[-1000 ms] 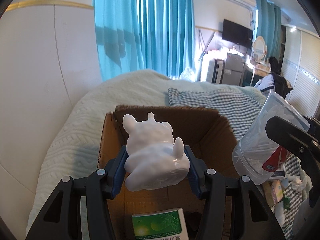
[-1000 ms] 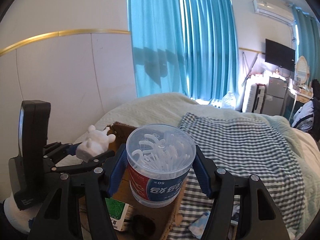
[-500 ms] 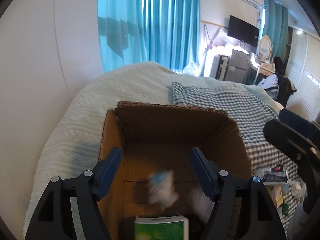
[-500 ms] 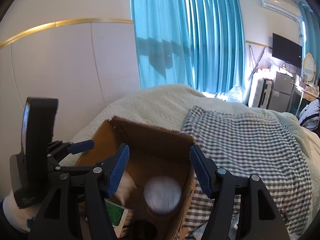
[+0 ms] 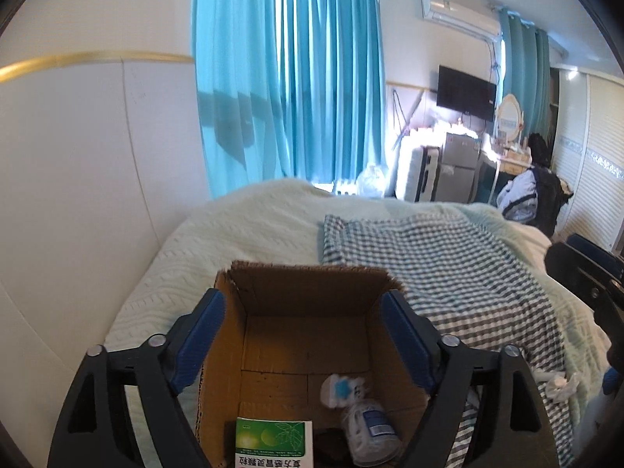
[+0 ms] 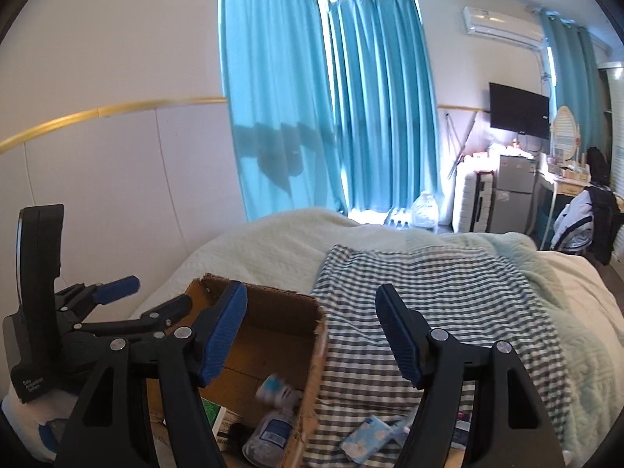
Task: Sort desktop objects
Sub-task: 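Carry the figurine and swab tub over the cardboard box and release both, then move both grippers back toward the remaining items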
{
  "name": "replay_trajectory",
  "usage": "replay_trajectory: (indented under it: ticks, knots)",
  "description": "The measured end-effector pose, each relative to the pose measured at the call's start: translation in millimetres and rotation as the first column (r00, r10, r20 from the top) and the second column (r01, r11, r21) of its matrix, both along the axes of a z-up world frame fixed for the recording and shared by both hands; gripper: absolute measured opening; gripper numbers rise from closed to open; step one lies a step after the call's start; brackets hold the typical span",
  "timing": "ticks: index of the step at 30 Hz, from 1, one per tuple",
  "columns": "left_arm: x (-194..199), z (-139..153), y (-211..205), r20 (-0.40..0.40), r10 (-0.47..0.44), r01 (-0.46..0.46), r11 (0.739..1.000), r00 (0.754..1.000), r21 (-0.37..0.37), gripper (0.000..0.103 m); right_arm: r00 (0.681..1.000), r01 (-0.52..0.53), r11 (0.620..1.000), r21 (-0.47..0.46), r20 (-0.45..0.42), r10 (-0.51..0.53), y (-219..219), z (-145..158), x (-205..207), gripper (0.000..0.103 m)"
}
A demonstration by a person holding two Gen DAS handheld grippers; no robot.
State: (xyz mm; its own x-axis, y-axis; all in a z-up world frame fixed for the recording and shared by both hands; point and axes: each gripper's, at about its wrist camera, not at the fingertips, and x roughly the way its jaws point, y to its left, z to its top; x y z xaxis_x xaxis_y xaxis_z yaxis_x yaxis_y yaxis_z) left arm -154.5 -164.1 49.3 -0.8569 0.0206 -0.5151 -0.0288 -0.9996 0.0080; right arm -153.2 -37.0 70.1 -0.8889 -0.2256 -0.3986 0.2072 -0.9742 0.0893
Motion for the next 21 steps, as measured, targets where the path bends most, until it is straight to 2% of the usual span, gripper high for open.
replay_trajectory:
  ticks: [6,12,21]
  knots:
    - [32.4,29.4,10.0,-0.083,0.036,-0.033,0.999,0.996,0.039,0.091,0.997,0.049,0.999,-0.012,-0.063,-0.050,31.5,31.0,37.8,0.069]
    - [55.7,56.2,32.2,-0.156,0.031,-0.025,0.999,0.987,0.039,0.103,0.990,0.085,0.996,-0.021,-0.111,-0.087,58.2,52.8,70.0,0.069]
    - [78.8,82.5,77.5,-0.210,-0.035,0.053,0.995,0.977,0.081,0.103,0.982,0.137,0.990,0.020,-0.136,-0.133,106.9,70.3,117.4,0.069]
